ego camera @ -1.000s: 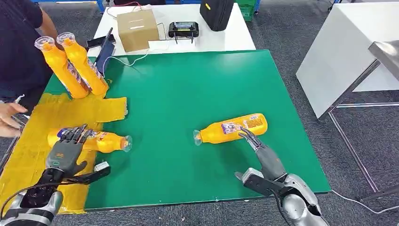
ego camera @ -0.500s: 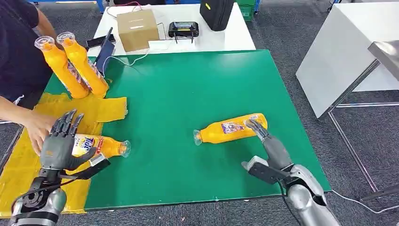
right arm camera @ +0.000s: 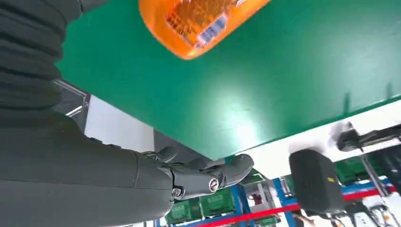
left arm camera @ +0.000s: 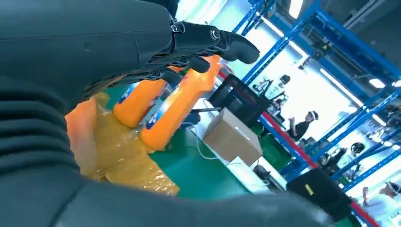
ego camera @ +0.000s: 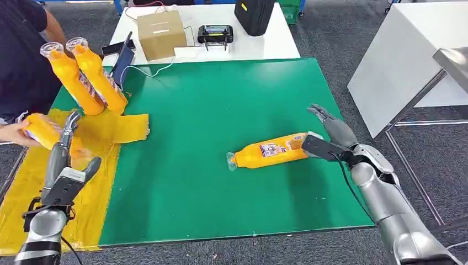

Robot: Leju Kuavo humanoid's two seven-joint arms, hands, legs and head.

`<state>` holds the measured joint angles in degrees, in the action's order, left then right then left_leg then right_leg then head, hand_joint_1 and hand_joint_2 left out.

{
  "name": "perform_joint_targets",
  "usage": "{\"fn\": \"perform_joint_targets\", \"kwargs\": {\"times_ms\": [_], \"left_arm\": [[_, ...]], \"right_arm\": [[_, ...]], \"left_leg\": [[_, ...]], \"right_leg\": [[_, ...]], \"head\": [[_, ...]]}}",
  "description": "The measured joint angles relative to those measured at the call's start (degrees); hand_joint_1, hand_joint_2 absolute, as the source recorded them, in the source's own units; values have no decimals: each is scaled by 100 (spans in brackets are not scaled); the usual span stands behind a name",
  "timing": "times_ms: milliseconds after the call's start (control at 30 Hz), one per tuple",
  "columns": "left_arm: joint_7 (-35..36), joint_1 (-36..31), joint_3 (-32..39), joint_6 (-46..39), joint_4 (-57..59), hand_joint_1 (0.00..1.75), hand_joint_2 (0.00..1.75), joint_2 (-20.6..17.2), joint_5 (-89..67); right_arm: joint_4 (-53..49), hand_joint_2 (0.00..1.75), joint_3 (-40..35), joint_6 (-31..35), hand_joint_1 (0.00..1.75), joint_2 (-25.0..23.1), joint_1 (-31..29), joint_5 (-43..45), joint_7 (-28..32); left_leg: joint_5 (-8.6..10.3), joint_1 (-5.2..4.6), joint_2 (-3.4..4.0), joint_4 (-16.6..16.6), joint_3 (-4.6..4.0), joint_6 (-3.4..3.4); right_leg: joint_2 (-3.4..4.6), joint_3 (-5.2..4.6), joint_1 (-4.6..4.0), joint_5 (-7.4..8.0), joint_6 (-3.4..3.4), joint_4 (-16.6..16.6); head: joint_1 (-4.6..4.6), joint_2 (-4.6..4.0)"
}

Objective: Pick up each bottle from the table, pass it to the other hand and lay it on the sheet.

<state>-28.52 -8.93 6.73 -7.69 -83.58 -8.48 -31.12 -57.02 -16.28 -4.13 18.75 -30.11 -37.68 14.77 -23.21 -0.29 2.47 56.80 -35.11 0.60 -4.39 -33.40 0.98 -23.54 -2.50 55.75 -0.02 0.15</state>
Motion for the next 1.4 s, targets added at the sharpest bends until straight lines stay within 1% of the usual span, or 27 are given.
{"fn": "perform_joint_targets", "kwargs": {"times_ms": [100, 167, 367, 467, 567, 600, 800, 967, 1100, 1233, 1400], "left_arm": [[-7, -6, 11, 21, -37, 0, 0, 18, 32], [-35, -5, 28, 195, -55, 0, 0, 31, 241], [-107, 4, 48, 282, -240, 0, 0, 129, 310], [-116, -2, 44, 282, -249, 0, 0, 164, 308], [-122, -41, 6, 262, -247, 0, 0, 168, 313], [-142, -55, -4, 240, -238, 0, 175, 168, 332], [-223, -205, -26, 208, -131, 0, 175, 160, 422], [-271, -425, -127, 179, 61, 0, 175, 147, 459], [-289, -568, -241, 144, 186, 0, 175, 125, 474], [-297, -696, -343, 105, 311, 0, 175, 83, 487], [-302, -814, -459, 105, 442, 0, 175, 79, 514]], "right_arm": [[153, 175, -52, 2, 0, 9, -81, -13, 0], [253, 175, -136, 72, 0, 26, -184, -241, -55], [680, 175, -533, 114, 0, 50, -799, -671, -282], [929, 175, -726, -107, 0, 46, -1067, -706, -247], [1202, 175, -944, -359, 0, 57, -1263, -629, -54], [1298, 175, -1031, -467, 0, 68, -1322, -571, 37], [1692, 175, -1543, -938, 0, 162, -1578, -376, 352], [2054, 175, -2117, -1385, 0, 133, -1877, -278, 413], [2288, 175, -2525, -1565, 0, 72, -2043, -144, 413], [2479, 175, -2903, -1550, 0, 37, -2074, -35, 411], [2760, 175, -3202, -1194, 0, -122, -2062, 11, 287]], "left_leg": [[-1, 0, 0, 0, -7, 0], [-1, -1, 1, 0, -13, 0], [2, -1, 2, 1, -14, 2], [2, -1, 0, 1, -14, 2], [2, -1, 0, 2, -14, 2], [2, -1, -1, 2, -15, 2], [2, -1, 0, 2, -17, 2], [3, -1, -1, 2, -16, 3], [4, -1, -1, 3, -15, 3], [3, -1, -2, 3, -16, 3], [3, -1, 1, 3, -17, 3]], "right_leg": [[0, -5, 0, 0, 0, 0], [1, -9, 0, 0, 0, 1], [-1, -14, 1, 1, -1, 0], [-1, -14, 0, 2, -2, 1], [-1, -15, 0, 2, -2, 1], [-1, -15, 0, 2, -2, 1], [-1, -16, 0, 2, -2, 1], [-1, -15, 0, 3, -2, 1], [-2, -15, 0, 3, -3, 1], [-2, -16, 0, 2, -3, 2], [-1, -17, 0, 2, -3, 1]], "head": [[0, 0], [0, 0], [0, 0], [0, 0], [-2, 0], [-2, 0], [-2, 0], [0, 0], [0, 0], [-2, 0], [0, 0]]}}
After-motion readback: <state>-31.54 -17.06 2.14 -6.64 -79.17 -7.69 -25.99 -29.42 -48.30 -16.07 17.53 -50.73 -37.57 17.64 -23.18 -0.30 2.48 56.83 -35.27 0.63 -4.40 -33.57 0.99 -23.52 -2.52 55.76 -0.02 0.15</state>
